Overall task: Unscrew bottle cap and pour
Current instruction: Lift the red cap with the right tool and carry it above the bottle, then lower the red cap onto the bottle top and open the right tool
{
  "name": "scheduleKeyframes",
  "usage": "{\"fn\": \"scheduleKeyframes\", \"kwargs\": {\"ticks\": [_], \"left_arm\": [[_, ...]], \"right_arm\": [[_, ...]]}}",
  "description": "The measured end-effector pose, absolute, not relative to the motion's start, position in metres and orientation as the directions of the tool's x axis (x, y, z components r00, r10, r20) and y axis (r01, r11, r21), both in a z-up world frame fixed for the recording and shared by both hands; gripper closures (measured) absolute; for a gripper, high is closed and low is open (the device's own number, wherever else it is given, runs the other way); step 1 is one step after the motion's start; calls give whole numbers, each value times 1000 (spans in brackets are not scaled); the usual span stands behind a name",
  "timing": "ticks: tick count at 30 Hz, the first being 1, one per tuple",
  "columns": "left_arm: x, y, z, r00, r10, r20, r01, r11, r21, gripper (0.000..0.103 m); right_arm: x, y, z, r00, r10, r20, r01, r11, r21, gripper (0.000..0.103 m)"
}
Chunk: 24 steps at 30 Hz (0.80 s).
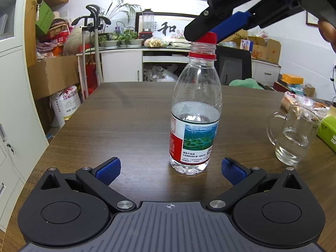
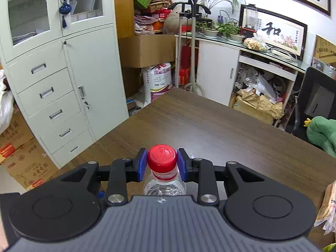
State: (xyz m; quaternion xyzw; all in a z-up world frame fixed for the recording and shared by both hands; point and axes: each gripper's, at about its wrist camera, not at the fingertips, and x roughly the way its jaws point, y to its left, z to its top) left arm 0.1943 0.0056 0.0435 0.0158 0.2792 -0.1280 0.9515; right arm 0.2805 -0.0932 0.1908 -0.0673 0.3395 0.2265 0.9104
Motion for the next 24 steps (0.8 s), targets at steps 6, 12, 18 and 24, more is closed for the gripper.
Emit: {"fn": "scheduleKeyframes", "kwargs": {"ticks": [6,12,18,24], "left_arm": [[195,6,43,810,-228,-541,252,967,-30,0],[195,4,42,807,-221,-547,250,968,-22,0],[195,3,42,810,-214,-546,246,969,-15,0],[194,0,42,821,-194,-538,237,971,12,0]], "right_arm": [[279,-93,187,672,361,-647,-453,891,28,71],[282,-93,183,665,361,-653,-452,891,32,71],[281,-91,180,671,353,-652,-445,895,28,71],[276,-93,178,675,356,-646,-443,896,32,68]]}}
